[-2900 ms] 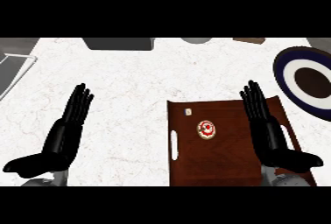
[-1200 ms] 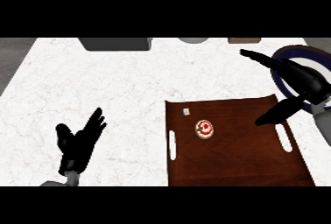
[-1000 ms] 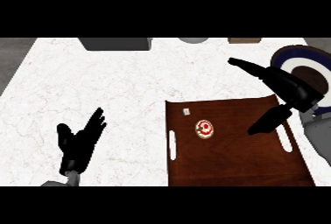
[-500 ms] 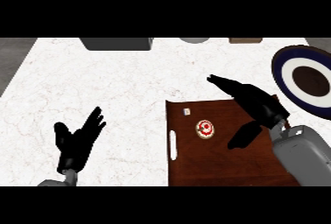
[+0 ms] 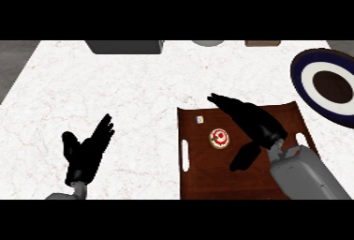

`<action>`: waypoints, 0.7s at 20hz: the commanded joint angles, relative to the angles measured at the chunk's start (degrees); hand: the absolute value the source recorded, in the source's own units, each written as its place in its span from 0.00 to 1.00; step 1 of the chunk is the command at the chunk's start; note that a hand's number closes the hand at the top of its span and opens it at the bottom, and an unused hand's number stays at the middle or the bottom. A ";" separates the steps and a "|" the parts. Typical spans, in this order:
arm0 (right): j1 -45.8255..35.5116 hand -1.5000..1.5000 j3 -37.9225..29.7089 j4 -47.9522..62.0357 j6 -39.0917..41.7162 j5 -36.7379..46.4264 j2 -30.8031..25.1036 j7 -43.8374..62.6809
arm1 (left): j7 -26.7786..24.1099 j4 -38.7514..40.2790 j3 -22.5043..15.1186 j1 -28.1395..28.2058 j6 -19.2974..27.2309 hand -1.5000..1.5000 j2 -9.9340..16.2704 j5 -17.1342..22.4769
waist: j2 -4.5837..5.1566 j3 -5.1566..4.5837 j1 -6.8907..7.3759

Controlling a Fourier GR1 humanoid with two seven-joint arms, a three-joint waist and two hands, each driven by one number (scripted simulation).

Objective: Pick the cupcake from the tray and place it in the plate

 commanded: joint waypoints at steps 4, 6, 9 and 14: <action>1.43 0.00 0.83 1.86 -0.85 8.96 2.10 0.74 | 2.85 -2.05 0.95 1.62 -1.27 0.50 0.22 -0.90 | 0.16 -0.17 0.12; 2.11 0.00 1.71 2.41 -2.10 12.20 4.00 0.13 | 2.70 -2.70 1.23 1.85 -0.62 0.50 -1.09 -1.47 | 0.16 -0.17 0.07; -0.66 0.00 -2.94 4.46 2.03 10.93 2.92 -0.43 | 2.58 0.36 3.91 -0.44 -3.37 0.50 0.96 -1.24 | 0.18 -0.18 0.02; -2.51 0.00 -5.02 12.18 1.09 13.51 4.85 -6.55 | 2.13 -1.62 1.59 1.86 -1.37 0.50 -3.42 -3.48 | 0.21 -0.17 0.10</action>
